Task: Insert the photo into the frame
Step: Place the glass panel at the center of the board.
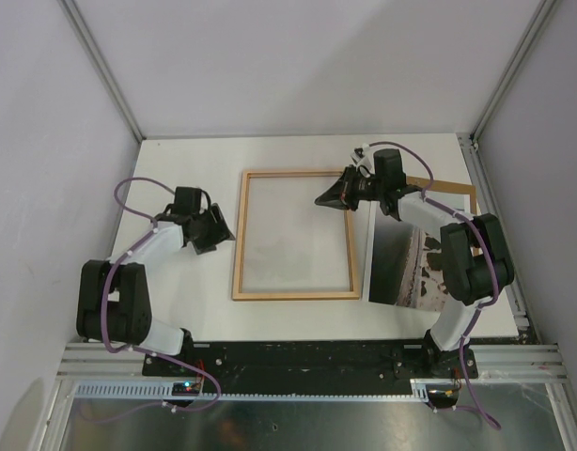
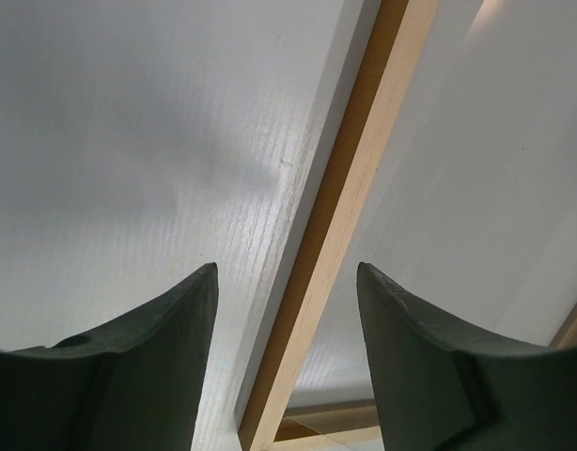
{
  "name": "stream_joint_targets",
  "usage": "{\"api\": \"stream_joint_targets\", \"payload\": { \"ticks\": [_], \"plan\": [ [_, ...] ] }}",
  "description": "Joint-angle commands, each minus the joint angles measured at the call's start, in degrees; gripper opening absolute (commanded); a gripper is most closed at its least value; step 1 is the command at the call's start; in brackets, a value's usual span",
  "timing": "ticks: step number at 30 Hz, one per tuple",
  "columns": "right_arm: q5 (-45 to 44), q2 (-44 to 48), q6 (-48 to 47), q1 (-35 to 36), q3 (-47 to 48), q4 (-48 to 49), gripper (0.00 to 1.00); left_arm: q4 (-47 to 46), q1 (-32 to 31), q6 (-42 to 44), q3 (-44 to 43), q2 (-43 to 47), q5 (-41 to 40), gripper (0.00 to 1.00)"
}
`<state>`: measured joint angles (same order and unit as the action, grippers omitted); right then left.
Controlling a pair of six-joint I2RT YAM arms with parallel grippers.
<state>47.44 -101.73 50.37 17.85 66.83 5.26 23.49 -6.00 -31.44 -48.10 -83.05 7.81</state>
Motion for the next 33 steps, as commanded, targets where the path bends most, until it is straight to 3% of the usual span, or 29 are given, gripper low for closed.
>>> {"api": "stream_joint_targets", "payload": {
  "ticks": [1,12,33],
  "plan": [
    [1.40,-0.13,0.59,0.26,-0.32,3.72,0.00,-1.03,-0.85,0.51,-0.29,-0.82,-0.24,0.65],
    [2.84,-1.42,1.97,-0.07,-1.17,7.10,0.00,-0.91,-2.91,-0.37,-0.08,-3.23,-1.73,0.64],
    [4.97,-3.66,3.53,-0.26,-1.17,11.03,0.00,0.15,-3.25,-1.38,-1.10,-5.93,-5.62,0.53]
  ]
}}
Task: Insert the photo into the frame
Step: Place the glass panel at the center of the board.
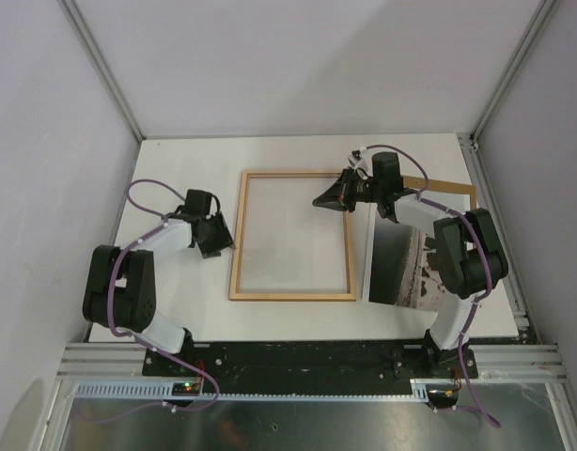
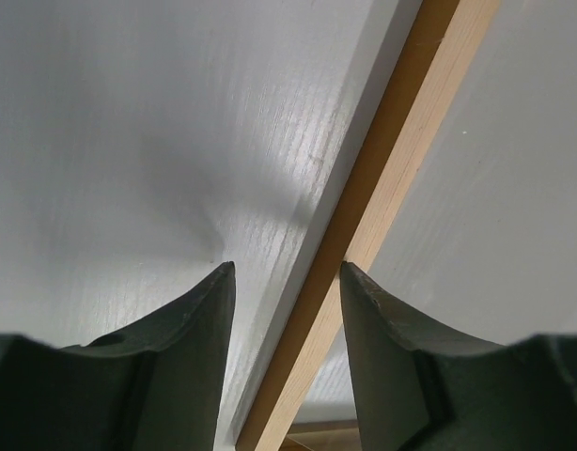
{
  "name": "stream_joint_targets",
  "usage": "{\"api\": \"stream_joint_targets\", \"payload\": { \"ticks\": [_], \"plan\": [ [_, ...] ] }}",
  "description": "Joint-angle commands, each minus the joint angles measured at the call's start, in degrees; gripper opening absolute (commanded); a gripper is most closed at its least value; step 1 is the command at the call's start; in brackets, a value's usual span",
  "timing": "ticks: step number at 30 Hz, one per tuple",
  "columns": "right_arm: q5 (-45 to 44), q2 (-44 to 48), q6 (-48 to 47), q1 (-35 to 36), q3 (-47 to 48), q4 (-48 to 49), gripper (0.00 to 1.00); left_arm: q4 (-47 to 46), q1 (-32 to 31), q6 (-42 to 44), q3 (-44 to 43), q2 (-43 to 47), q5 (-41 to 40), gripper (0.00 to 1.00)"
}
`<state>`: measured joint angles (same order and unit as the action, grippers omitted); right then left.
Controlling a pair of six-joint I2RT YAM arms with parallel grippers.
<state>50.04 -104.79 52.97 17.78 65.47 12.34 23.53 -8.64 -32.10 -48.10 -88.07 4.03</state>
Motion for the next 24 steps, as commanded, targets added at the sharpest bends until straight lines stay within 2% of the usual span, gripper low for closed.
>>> {"api": "stream_joint_targets", "payload": {
  "ticks": [1,24],
  "plan": [
    [2.49,-0.81,1.10,-0.20,0.18,4.20,0.00,0.11,-0.73,-0.75,-1.20,-1.06,-1.92,0.52],
    [3.37,-2.85,1.29,-0.82,0.18,5.40,0.00,0.96,-1.54,-0.54,-1.21,-2.25,-3.63,0.47]
  ]
}}
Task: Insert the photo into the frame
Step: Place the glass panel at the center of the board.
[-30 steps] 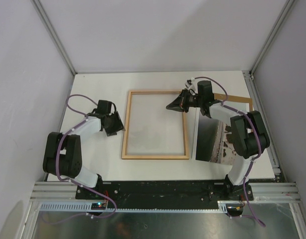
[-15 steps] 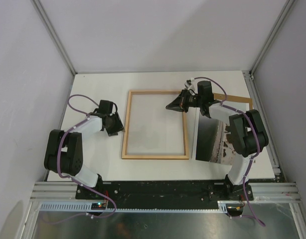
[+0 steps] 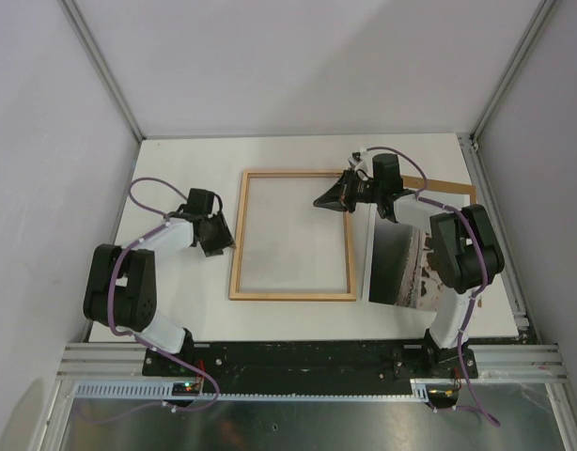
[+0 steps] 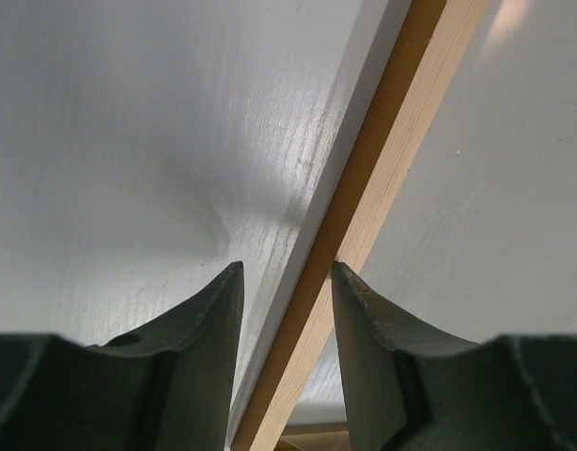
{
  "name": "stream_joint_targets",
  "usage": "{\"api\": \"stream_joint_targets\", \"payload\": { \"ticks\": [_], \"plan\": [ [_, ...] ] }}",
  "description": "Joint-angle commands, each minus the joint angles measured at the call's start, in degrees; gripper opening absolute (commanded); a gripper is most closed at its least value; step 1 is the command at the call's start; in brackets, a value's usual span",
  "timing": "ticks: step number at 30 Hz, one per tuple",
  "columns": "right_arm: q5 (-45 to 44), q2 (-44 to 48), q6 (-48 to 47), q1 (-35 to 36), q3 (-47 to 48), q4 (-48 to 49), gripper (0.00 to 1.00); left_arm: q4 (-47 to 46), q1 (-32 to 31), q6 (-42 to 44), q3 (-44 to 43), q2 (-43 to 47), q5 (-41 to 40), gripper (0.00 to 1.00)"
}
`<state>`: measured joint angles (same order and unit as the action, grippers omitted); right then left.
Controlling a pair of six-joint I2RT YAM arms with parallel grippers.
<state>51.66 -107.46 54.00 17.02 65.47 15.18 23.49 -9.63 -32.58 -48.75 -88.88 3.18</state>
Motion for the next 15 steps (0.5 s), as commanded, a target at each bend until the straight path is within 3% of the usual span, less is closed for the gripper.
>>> {"api": "stream_joint_targets", "payload": {
  "ticks": [1,15],
  "plan": [
    [1.77,-0.24,0.25,-0.01,0.18,2.56,0.00,0.97,-0.56,-0.04,-0.60,-1.50,-2.76,0.46],
    [2.51,-2.62,1.44,0.05,0.18,4.95,0.00,1.07,-0.79,0.21,-0.68,-1.88,-2.59,0.46]
  ]
}}
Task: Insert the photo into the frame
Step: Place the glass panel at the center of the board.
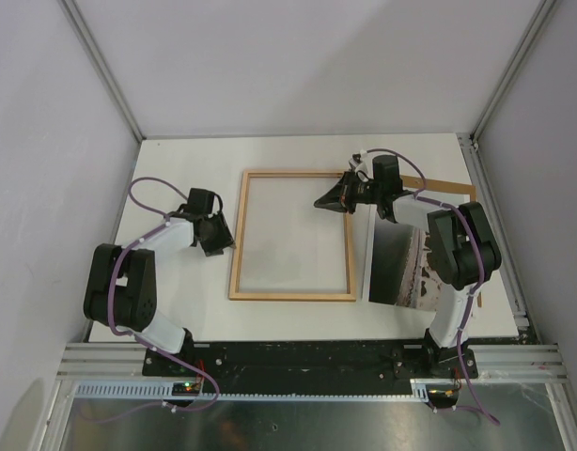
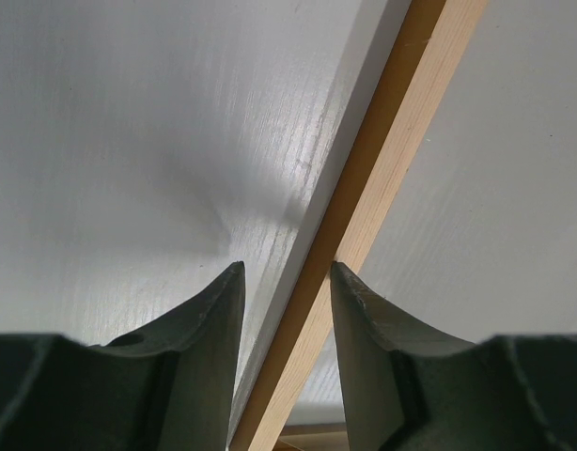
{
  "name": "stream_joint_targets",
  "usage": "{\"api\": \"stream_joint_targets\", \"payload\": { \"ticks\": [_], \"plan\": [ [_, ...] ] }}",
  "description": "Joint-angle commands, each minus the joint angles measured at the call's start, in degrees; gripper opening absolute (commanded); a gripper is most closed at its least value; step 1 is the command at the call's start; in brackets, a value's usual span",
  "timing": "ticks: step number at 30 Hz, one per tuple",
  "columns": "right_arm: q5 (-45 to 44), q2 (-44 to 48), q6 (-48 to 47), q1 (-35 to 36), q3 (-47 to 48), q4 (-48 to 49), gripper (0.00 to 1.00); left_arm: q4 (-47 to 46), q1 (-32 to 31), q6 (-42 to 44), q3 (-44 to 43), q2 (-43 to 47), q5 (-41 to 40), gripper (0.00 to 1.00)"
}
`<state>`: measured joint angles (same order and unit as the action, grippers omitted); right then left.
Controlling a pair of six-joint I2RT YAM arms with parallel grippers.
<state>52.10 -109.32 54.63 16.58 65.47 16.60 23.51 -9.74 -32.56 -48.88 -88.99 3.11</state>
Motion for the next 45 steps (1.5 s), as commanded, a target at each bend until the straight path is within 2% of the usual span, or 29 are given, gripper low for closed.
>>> {"api": "stream_joint_targets", "payload": {
  "ticks": [1,45],
  "plan": [
    [2.10,-0.87,0.95,0.43,0.18,3.66,0.00,1.03,-0.70,0.16,-0.57,-1.79,-2.56,0.46],
    [1.60,0.20,-0.89,0.21,-0.64,0.96,0.00,1.07,-0.90,0.38,-0.57,-3.19,-2.45,0.46]
  ]
}}
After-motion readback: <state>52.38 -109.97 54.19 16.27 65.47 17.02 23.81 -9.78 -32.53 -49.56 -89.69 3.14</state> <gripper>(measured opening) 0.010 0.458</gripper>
